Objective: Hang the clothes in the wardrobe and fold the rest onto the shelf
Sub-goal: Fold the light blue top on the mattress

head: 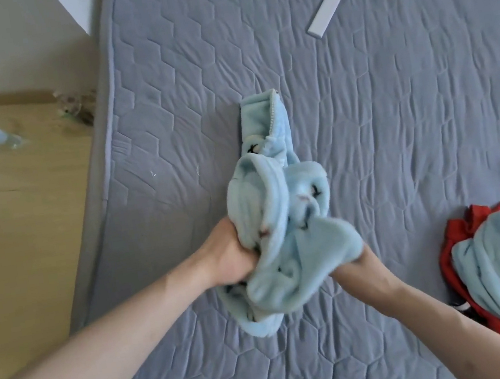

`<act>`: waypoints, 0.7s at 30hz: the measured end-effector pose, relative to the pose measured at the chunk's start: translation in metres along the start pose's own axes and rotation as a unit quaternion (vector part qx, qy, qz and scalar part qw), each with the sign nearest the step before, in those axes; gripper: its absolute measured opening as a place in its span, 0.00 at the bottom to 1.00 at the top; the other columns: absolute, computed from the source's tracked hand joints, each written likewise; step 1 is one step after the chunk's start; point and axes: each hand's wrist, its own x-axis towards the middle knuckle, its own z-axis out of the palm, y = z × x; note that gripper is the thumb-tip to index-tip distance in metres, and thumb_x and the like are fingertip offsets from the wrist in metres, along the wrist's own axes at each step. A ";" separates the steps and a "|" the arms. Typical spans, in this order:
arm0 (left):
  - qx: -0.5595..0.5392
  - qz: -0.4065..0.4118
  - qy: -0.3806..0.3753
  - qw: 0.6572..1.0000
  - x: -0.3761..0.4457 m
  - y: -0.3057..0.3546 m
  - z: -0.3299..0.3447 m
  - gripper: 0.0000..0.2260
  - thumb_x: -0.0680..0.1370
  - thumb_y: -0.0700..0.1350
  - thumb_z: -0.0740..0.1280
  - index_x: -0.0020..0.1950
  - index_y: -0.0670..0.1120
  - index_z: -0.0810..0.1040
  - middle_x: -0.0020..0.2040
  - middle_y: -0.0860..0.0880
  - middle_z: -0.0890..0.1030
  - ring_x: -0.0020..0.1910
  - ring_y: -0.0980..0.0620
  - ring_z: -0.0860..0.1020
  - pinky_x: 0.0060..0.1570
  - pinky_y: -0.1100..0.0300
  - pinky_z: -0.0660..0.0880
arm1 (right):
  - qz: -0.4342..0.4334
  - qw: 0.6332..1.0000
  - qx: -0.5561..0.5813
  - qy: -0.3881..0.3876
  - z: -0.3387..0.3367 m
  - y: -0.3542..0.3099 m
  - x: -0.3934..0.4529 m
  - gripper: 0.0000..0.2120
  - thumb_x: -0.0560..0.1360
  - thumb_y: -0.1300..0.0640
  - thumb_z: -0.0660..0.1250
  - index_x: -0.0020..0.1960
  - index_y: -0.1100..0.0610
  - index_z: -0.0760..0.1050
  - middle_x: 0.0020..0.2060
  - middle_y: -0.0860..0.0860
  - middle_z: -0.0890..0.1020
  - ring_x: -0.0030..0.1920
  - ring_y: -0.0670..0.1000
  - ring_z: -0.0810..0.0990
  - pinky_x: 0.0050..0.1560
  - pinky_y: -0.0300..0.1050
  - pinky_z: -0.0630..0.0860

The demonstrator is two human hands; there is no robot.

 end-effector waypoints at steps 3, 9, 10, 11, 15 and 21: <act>0.073 0.043 -0.095 0.992 -0.032 0.012 0.030 0.17 0.72 0.48 0.73 0.53 0.67 0.73 0.53 0.70 0.76 0.54 0.69 0.75 0.51 0.76 0.71 | 0.090 0.983 -0.149 -0.066 -0.021 0.044 -0.029 0.14 0.74 0.71 0.68 0.46 0.53 0.84 0.40 0.46 0.87 0.41 0.43 0.83 0.43 0.39 0.79; 0.314 0.086 -0.395 0.859 -0.088 -0.026 0.098 0.41 0.69 0.47 0.76 0.78 0.58 0.61 0.78 0.49 0.56 0.76 0.45 0.60 0.75 0.50 0.62 | 0.303 0.921 -0.244 -0.033 -0.067 0.121 -0.053 0.16 0.73 0.68 0.68 0.57 0.53 0.83 0.50 0.48 0.85 0.49 0.48 0.82 0.46 0.42 0.79; 0.265 0.054 -0.368 0.889 -0.085 -0.032 0.097 0.39 0.69 0.48 0.75 0.77 0.58 0.64 0.77 0.51 0.57 0.75 0.48 0.62 0.75 0.53 0.63 | 0.308 0.929 -0.206 0.021 -0.071 0.123 -0.044 0.17 0.75 0.69 0.67 0.61 0.55 0.81 0.54 0.51 0.85 0.50 0.50 0.82 0.46 0.43 0.78; 0.204 0.021 -0.311 0.928 -0.075 -0.035 0.092 0.34 0.70 0.48 0.74 0.75 0.57 0.68 0.75 0.53 0.61 0.73 0.50 0.65 0.73 0.58 0.64 | 0.301 0.938 -0.157 0.069 -0.072 0.120 -0.032 0.17 0.77 0.68 0.67 0.63 0.55 0.80 0.57 0.53 0.84 0.50 0.51 0.81 0.48 0.45 0.77; 0.033 -0.103 0.064 0.992 0.010 -0.049 0.039 0.19 0.71 0.42 0.75 0.60 0.50 0.80 0.61 0.49 0.75 0.58 0.48 0.78 0.61 0.55 0.74 | 0.216 0.968 -0.042 0.119 -0.060 0.078 0.034 0.28 0.76 0.51 0.75 0.74 0.51 0.71 0.65 0.49 0.79 0.61 0.51 0.80 0.63 0.53 0.77; -0.069 -0.299 0.070 0.949 0.133 -0.060 -0.033 0.40 0.62 0.58 0.78 0.73 0.50 0.73 0.68 0.51 0.76 0.64 0.52 0.76 0.65 0.53 0.74 | 0.142 0.979 -0.006 0.148 -0.023 0.000 0.155 0.55 0.66 0.31 0.76 0.82 0.51 0.53 0.77 0.51 0.67 0.72 0.54 0.72 0.69 0.50 0.71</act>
